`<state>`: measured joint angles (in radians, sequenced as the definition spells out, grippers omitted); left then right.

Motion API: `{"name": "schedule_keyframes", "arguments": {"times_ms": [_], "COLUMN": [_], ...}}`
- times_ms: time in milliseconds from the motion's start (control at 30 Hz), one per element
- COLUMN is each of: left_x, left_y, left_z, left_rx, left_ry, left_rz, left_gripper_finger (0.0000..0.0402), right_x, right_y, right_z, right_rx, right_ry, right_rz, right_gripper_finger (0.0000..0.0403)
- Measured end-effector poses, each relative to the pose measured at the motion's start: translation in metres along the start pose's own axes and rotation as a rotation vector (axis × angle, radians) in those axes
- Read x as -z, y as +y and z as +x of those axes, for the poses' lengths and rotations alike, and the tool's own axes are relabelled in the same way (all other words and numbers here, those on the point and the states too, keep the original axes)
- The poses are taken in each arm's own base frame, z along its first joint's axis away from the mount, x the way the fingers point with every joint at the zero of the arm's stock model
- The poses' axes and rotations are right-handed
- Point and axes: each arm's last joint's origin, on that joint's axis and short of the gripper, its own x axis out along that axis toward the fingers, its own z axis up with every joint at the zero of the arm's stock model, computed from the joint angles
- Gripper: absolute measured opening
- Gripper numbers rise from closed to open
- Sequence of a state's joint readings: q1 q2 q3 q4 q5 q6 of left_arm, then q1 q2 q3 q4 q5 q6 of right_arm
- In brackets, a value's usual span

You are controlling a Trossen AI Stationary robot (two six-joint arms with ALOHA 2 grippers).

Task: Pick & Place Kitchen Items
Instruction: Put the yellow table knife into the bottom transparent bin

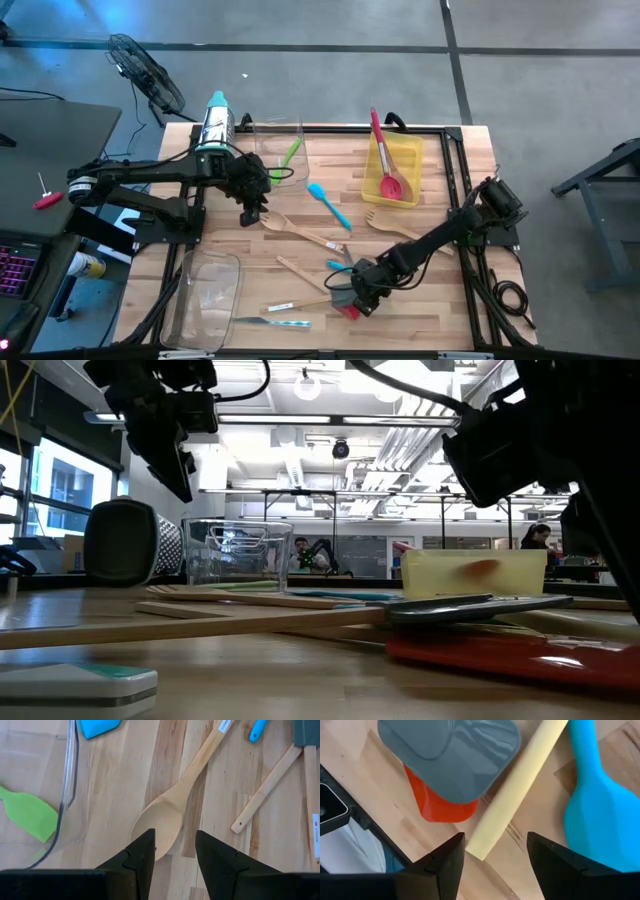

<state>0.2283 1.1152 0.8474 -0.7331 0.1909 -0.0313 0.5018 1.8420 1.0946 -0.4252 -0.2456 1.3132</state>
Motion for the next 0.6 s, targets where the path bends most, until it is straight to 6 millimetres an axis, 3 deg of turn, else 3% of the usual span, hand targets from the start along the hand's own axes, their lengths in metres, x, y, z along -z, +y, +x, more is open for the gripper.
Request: {"name": "schedule_keyframes", "arguments": {"times_ms": [300,467,600], "left_x": [0.0,0.0,0.006], "left_y": [0.0,0.0,0.001], "left_z": [0.0,0.001,0.005], "left_rx": [0.0,0.0,-0.001], "left_ry": [0.003,0.0,0.021], "left_rz": [0.026,0.034,0.031], "left_gripper_finger": [0.0139,0.0139,0.0139], "right_x": [0.001,-0.002,-0.003], "right_y": [0.006,0.028,0.048], "right_z": [0.0,-0.007,-0.024], "right_rx": [-0.078,-0.316,-0.518], "right_ry": [0.076,0.144,0.119], "right_rz": [0.053,0.046,0.062], "right_gripper_finger": [0.0205,0.0205,0.0205]}}
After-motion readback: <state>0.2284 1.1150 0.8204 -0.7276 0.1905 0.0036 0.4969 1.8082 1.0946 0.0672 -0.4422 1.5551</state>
